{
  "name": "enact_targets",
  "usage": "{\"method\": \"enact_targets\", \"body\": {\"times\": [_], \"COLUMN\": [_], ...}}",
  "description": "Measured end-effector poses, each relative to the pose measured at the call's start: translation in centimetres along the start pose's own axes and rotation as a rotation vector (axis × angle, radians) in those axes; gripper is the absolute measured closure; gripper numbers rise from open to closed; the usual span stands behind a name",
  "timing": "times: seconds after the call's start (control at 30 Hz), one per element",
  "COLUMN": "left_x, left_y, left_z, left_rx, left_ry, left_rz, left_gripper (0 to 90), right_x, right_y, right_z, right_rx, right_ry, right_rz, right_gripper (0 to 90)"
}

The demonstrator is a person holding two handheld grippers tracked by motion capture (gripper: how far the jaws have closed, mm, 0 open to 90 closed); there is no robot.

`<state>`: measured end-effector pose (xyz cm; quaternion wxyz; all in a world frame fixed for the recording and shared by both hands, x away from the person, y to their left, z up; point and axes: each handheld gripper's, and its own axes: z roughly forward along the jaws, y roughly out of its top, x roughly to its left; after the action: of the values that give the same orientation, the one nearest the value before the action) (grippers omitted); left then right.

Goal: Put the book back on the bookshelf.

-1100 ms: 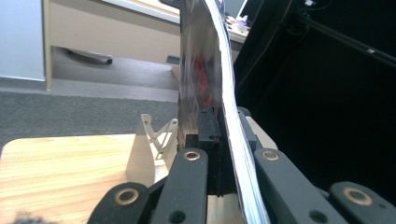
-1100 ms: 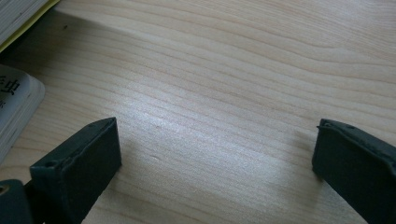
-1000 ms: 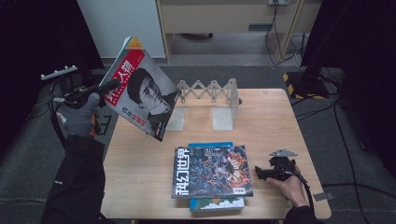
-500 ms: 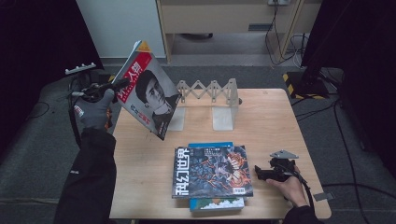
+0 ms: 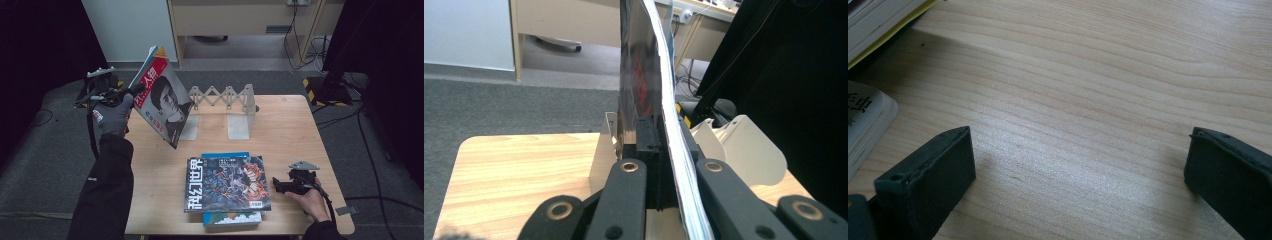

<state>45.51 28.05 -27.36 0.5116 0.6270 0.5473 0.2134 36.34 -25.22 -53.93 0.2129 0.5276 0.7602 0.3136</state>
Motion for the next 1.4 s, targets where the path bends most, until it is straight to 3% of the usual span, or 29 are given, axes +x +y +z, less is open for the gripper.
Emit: {"method": "enact_targets", "body": {"times": [0.67,1.1,1.33,1.4], "left_x": [-1.6,-2.4,-3.1,-3.5], "left_y": [-0.7,-1.1,-1.4,-1.6], "left_z": [2.6,3.9,4.5,4.8], "left_rx": [0.053,0.054,0.060,0.059], "left_ry": [0.058,0.105,0.149,0.174], "left_rz": [0.063,0.095,0.133,0.165], "left_gripper": [86.3,86.4,86.4,86.3], "right_x": [0.0,0.0,0.0,0.0], "right_y": [0.0,0.0,0.0,0.0], "right_z": [0.0,0.0,0.0,0.0], "right_rx": [-0.001,-0.001,0.001,0.000], "right_ry": [-0.001,-0.001,0.000,0.000], "right_rz": [-0.001,-0.003,-0.003,-0.004], "right_gripper": [0.3,0.3,0.3,0.3]}}
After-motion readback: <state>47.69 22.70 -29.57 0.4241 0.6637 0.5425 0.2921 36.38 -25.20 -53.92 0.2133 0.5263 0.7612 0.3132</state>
